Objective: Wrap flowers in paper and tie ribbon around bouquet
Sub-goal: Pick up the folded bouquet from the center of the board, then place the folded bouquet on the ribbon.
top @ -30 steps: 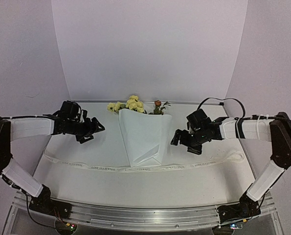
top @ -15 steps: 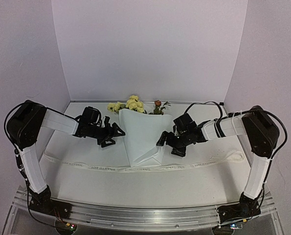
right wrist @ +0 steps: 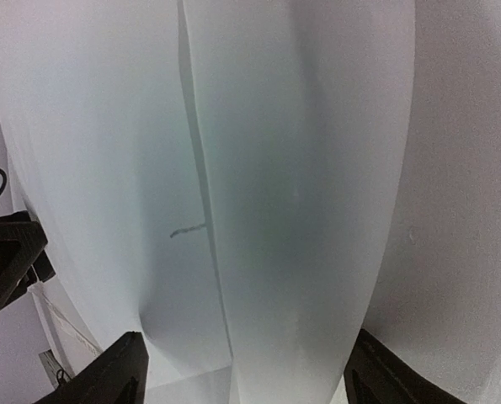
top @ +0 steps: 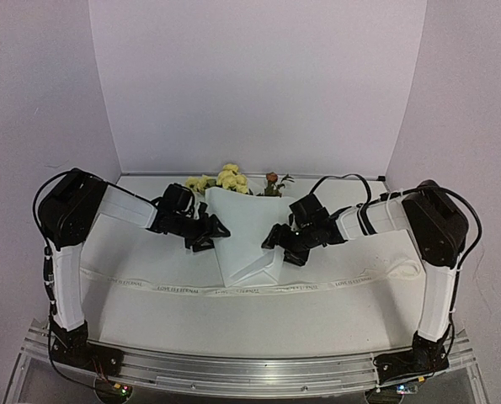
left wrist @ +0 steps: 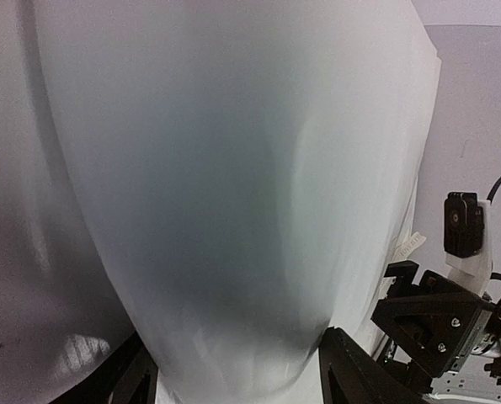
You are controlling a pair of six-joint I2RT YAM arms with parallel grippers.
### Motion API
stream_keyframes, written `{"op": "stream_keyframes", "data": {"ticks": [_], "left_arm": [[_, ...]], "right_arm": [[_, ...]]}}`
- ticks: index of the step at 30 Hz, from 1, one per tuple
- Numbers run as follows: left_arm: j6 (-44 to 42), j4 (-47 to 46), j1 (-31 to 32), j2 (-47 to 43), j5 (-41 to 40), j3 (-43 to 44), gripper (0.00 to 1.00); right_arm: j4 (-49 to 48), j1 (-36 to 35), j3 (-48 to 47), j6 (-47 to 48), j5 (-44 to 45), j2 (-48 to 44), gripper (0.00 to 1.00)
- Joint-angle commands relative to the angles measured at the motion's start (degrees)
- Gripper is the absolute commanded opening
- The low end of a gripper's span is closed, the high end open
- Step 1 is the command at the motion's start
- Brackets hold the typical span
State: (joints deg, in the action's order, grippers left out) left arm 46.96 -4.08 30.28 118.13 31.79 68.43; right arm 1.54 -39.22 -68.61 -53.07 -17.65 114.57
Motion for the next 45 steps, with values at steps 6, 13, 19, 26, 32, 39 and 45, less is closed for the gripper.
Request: {"op": "stream_keyframes", "data": {"ticks": [6, 13, 19, 26, 32, 39, 45], "left_arm": [[-2.6, 10.2, 0.4, 3.9, -0.4, 10.5, 0.62], [-4.3, 18.9, 0.4, 6.3, 0.7, 17.6, 0.52], [-4.7, 23.0, 0.4, 5.3, 2.2, 20.0, 0.49], [-3.8, 24.1, 0.4, 1.9, 4.8, 18.4, 0.49], [-2.8, 23.4, 0.8, -2.7, 5.5, 13.6, 0.5], [-1.0, 21.2, 2.0, -10.0, 3.6, 5.4, 0.66], [2.6, 18.9, 2.0, -19.3, -2.2, -2.9, 0.72]], "right_arm": [[4.1, -0.4, -6.2, -0.4, -1.6, 2.5, 0.41], [8.6, -0.4, -9.4, -1.5, -2.5, 1.1, 0.1], [11.6, -0.3, -10.8, -3.3, -4.1, 0.0, 0.0], [13.4, -0.3, -10.1, -6.3, -6.2, -2.5, 0.0], [13.3, -0.7, -6.1, -8.9, -7.4, -6.0, 0.0], [11.9, -2.1, 1.7, -11.8, -5.3, -12.5, 0.0], [8.9, -5.3, 7.7, -15.7, -2.7, -16.7, 0.0]]}}
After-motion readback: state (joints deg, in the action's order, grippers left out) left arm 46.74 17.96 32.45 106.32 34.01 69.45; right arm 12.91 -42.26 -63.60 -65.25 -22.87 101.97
